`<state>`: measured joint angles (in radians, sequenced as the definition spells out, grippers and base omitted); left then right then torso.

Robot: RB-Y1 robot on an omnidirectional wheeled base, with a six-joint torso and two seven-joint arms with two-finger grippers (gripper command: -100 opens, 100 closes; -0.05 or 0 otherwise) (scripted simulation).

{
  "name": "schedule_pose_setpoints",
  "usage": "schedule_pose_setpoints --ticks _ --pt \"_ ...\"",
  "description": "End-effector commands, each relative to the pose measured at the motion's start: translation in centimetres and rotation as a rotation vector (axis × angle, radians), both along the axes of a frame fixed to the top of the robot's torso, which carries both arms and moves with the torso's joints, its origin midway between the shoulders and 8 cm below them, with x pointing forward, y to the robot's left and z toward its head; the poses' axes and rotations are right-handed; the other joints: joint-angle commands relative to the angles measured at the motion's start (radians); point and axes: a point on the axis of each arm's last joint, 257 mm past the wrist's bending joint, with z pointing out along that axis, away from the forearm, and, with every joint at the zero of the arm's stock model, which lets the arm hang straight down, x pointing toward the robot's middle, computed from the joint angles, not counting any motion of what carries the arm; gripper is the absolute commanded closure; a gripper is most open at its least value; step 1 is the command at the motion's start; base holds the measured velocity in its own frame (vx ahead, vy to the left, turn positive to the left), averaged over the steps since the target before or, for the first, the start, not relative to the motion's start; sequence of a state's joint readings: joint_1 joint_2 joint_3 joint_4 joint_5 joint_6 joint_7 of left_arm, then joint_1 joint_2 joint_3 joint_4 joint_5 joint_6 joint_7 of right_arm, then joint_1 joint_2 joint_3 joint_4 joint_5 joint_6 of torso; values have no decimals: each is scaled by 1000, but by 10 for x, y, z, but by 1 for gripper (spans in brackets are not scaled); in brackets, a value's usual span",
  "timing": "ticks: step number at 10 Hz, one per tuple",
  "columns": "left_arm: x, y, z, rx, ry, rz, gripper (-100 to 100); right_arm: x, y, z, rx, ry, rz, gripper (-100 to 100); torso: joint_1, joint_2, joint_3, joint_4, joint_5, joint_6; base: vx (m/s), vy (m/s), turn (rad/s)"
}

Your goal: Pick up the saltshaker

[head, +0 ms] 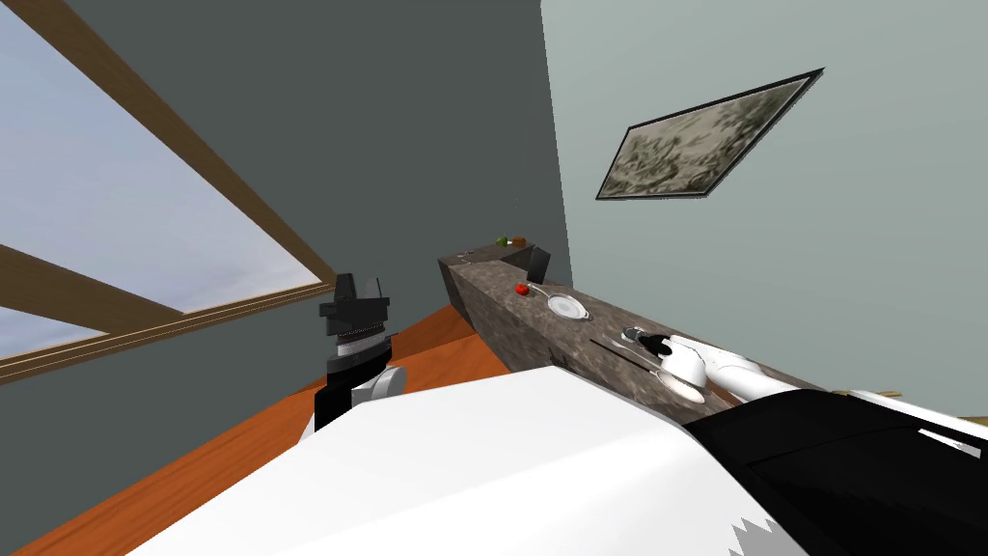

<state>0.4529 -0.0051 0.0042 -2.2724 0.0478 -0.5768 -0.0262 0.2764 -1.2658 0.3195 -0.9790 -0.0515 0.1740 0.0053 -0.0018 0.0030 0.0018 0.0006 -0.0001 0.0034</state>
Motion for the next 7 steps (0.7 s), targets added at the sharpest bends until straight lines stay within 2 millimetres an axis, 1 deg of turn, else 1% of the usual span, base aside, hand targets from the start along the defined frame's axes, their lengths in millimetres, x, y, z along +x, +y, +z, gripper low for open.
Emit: schedule_pose_setpoints --ticks 1,4,5,6,7 --pt "0 0 0 0 0 0 0 0 0 0 0 0 0 100 0 0 0 0 0 0 0 0 0" --pt "0 0 0 0 0 0 0 0 0 0 0 0 0 100 1 -2 -1 -1 0 -1 0 0 0" --pt "0 0 0 0 0 0 0 0 0 0 -1 0 -1 0 1 -2 -1 -1 0 -1 0 0 0" --pt "0 0 0 0 0 0 0 6 6 2 -1 2 19 100 1 -2 -1 -1 0 -1 51 18 -253" --pt "0 0 0 0 0 0 0 12 11 3 -1 2 39 100 2 -3 -2 -1 0 2 81 40 -282"
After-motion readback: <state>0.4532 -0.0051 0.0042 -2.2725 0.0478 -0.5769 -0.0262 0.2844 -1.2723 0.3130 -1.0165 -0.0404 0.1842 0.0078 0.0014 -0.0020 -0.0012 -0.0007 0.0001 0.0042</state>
